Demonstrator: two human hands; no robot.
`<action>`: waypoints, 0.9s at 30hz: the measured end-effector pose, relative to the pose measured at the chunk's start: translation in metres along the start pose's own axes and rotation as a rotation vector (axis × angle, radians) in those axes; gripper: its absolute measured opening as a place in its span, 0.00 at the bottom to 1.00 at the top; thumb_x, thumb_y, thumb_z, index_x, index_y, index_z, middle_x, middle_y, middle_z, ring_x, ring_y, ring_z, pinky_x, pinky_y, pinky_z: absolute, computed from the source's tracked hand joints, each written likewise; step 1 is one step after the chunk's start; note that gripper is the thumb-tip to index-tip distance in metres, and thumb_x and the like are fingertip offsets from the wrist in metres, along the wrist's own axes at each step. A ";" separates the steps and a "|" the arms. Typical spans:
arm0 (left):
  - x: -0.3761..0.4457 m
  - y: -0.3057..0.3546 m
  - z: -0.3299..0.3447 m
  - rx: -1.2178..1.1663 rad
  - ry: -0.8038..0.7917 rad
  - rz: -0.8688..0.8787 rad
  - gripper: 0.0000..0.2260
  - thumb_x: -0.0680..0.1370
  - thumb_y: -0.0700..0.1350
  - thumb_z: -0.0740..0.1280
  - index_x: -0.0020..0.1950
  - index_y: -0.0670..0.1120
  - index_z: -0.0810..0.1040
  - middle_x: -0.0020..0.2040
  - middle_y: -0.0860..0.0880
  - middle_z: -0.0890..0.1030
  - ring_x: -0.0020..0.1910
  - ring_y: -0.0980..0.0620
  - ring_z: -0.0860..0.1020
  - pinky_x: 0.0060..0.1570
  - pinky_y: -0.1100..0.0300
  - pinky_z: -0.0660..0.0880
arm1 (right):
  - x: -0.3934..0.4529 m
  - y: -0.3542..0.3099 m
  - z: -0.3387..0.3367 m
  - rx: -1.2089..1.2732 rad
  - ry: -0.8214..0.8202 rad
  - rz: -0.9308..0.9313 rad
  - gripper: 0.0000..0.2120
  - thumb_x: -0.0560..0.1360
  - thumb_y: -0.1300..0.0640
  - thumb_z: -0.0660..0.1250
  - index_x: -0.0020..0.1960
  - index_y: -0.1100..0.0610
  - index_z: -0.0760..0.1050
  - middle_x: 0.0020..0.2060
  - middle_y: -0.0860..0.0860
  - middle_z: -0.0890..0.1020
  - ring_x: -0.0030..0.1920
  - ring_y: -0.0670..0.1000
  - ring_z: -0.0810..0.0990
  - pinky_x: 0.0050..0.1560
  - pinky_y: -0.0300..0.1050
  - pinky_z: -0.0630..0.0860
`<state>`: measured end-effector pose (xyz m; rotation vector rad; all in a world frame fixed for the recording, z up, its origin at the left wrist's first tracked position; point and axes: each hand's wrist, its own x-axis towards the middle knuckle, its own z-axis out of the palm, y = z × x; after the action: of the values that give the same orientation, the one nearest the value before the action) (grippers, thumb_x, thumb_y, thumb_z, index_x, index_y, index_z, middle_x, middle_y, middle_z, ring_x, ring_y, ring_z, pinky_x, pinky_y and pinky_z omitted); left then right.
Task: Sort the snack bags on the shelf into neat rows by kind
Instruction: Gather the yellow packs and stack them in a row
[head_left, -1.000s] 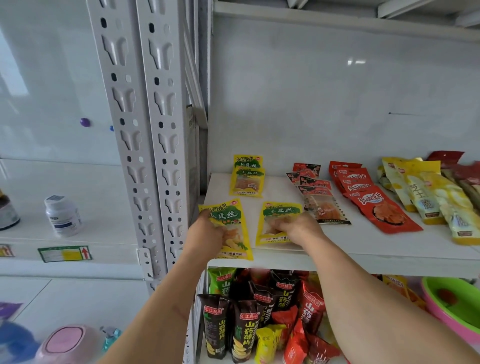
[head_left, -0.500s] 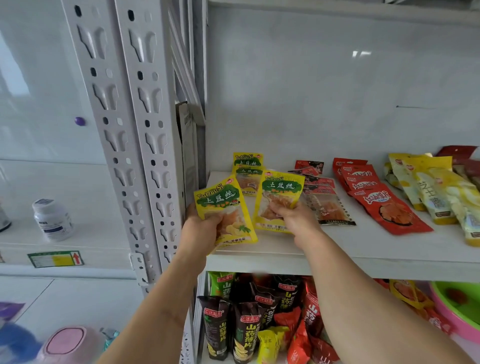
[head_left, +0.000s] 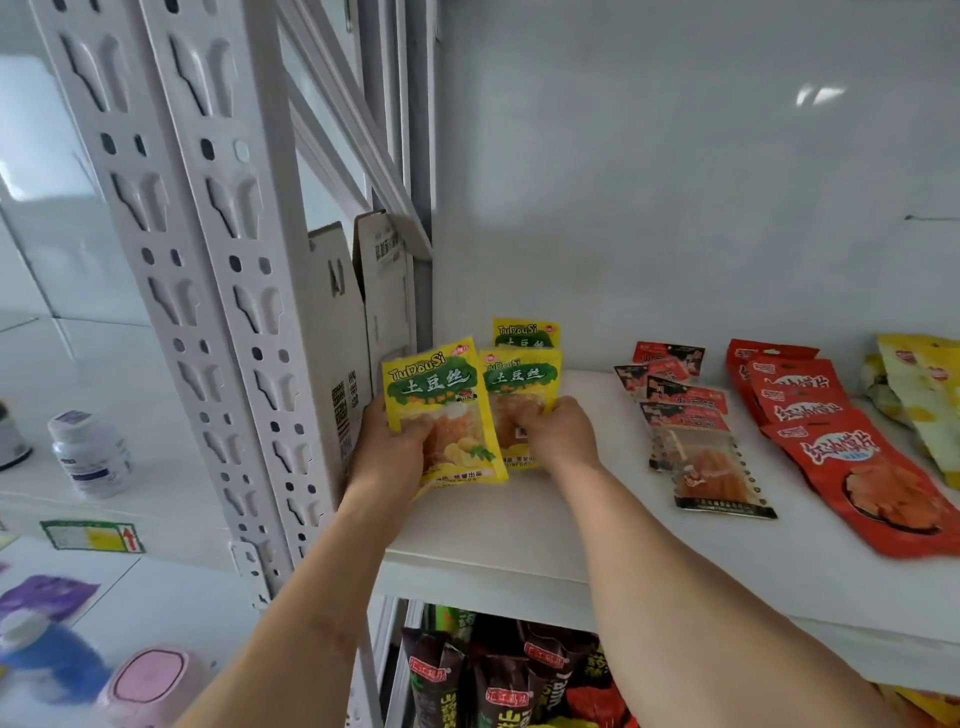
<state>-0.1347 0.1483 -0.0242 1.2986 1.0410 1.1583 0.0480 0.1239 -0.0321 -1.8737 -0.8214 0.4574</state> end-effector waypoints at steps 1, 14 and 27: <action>0.003 -0.001 0.002 0.002 0.008 0.001 0.13 0.80 0.41 0.65 0.64 0.51 0.75 0.52 0.51 0.84 0.49 0.51 0.83 0.45 0.58 0.78 | 0.001 0.002 0.002 -0.060 0.006 0.004 0.23 0.70 0.40 0.70 0.54 0.57 0.76 0.48 0.53 0.83 0.50 0.58 0.82 0.44 0.48 0.76; 0.025 -0.017 0.020 0.182 -0.053 0.001 0.14 0.78 0.41 0.66 0.61 0.54 0.78 0.50 0.54 0.85 0.50 0.52 0.84 0.54 0.53 0.79 | 0.001 0.020 0.012 -0.409 0.295 -0.025 0.24 0.74 0.42 0.68 0.59 0.59 0.71 0.59 0.57 0.77 0.60 0.61 0.74 0.55 0.52 0.70; 0.026 -0.012 0.048 0.420 -0.189 0.063 0.13 0.77 0.45 0.63 0.60 0.52 0.78 0.54 0.52 0.84 0.53 0.49 0.80 0.50 0.58 0.76 | 0.007 0.015 -0.002 -0.163 0.301 0.018 0.25 0.82 0.39 0.51 0.58 0.58 0.75 0.56 0.56 0.79 0.57 0.60 0.76 0.51 0.51 0.72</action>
<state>-0.0830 0.1671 -0.0327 1.7442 1.1452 0.8665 0.0591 0.1231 -0.0449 -2.0392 -0.6546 0.1149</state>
